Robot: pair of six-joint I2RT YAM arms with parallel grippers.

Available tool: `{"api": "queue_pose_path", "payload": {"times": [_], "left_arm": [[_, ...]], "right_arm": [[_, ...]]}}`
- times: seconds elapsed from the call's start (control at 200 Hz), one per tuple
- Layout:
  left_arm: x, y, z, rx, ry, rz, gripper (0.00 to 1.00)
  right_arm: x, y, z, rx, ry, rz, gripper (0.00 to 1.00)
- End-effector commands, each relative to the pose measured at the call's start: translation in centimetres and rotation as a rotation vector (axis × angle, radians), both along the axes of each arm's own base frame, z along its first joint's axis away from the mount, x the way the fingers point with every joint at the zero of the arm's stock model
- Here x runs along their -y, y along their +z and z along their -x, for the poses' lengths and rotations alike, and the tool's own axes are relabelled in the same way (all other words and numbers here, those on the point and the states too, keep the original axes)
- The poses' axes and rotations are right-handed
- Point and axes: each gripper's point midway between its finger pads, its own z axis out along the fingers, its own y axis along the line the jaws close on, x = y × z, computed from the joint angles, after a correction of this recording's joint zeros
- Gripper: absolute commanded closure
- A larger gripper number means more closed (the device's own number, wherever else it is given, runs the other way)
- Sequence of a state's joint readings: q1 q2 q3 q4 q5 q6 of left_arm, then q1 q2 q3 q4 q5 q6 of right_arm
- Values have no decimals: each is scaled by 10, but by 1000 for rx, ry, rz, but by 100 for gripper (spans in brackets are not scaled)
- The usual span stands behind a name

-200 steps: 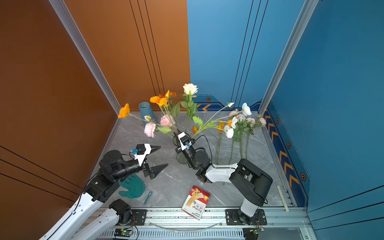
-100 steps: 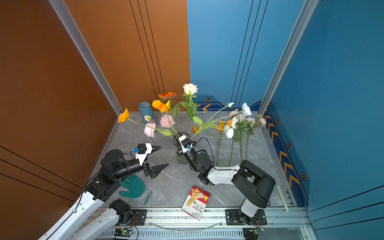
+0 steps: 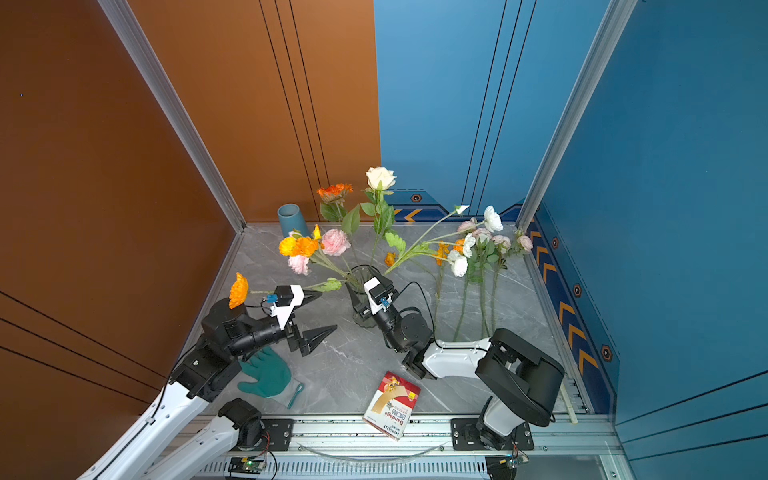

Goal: Arrange the flowers into the vase

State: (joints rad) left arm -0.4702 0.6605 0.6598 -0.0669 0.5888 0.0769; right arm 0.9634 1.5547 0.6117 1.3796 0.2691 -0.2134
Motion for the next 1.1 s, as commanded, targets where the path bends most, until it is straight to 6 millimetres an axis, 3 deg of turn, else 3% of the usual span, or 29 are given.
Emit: {"api": "queue_pose_path", "payload": {"times": [0.0, 0.255, 0.42, 0.661, 0.901, 1.091], "left_arm": [[2, 1, 1, -9, -19, 16, 2], [0, -4, -4, -26, 17, 11, 2], [5, -18, -9, -89, 49, -43, 2], [19, -43, -3, -124, 74, -132, 2], [22, -65, -6, -141, 122, -206, 1], [22, -93, -24, -154, 215, -209, 2]], "right_arm": [[11, 6, -2, -58, -36, -33, 29], [10, -4, -11, -290, -49, 135, 18], [16, -11, -14, -477, -13, 205, 10], [42, -19, -14, -605, -48, 188, 7], [40, -32, 1, -710, 17, 247, 7], [62, -29, 19, -706, -2, 216, 6]]}}
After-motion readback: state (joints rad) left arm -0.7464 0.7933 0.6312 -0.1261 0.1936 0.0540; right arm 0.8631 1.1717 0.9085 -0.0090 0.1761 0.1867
